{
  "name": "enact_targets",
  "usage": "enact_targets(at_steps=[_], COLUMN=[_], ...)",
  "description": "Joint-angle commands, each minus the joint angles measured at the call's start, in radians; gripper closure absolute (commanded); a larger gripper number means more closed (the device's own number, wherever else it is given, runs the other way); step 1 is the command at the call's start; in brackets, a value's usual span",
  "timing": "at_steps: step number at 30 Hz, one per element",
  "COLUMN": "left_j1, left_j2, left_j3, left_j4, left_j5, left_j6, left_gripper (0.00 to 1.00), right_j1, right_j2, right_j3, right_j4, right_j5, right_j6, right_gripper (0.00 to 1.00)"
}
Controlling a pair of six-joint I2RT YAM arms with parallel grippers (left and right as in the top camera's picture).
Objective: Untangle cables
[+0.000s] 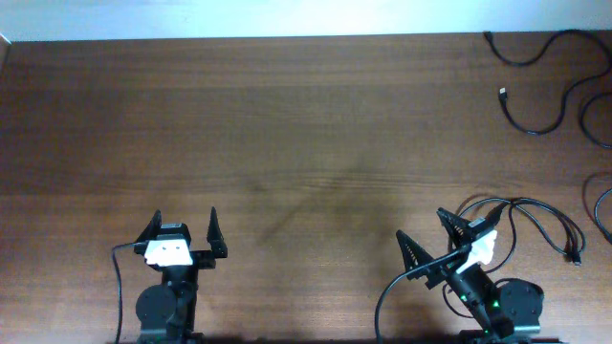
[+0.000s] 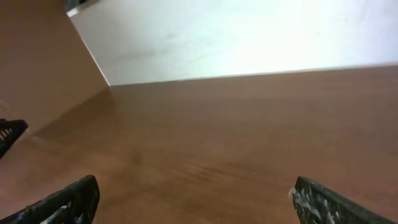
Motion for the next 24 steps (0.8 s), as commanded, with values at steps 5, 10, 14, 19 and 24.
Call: enact_targets(at_steps=[5,10,14,19,24], left_j1=[0.008,0.008,0.008,0.008,0.008], left_j2=[-0.005,-0.005,-0.005,-0.005,-0.005], left_j3=[-0.002,-0.002,-0.002,-0.002,-0.002], left_j4=[-0.006,-0.006,-0.006,-0.006,-0.006], left_j5=[-0.014,-0.014,-0.014,-0.014,-0.014], left_j6=[-0.003,-0.003,-0.003,-0.003,-0.003], left_gripper=[0.01,0.01,0.01,0.01,0.01], right_j1=[0.008,-0.024,-0.087,-0.095,-0.095], right_j2=[-0.011,-0.011,-0.011,-0.011,-0.011], right_j3=[-0.044,-0.046,-0.048,-0.05,-0.05], right_j4=[0.039,0.039,0.039,0.038,0.035], right_j5=[0.072,0.221,0.325,0.375,0.414], right_j6=[-0.497,-0.497,-0.497,-0.496,-0.373], right_gripper=[0.01,0.01,0.01,0.01,0.01])
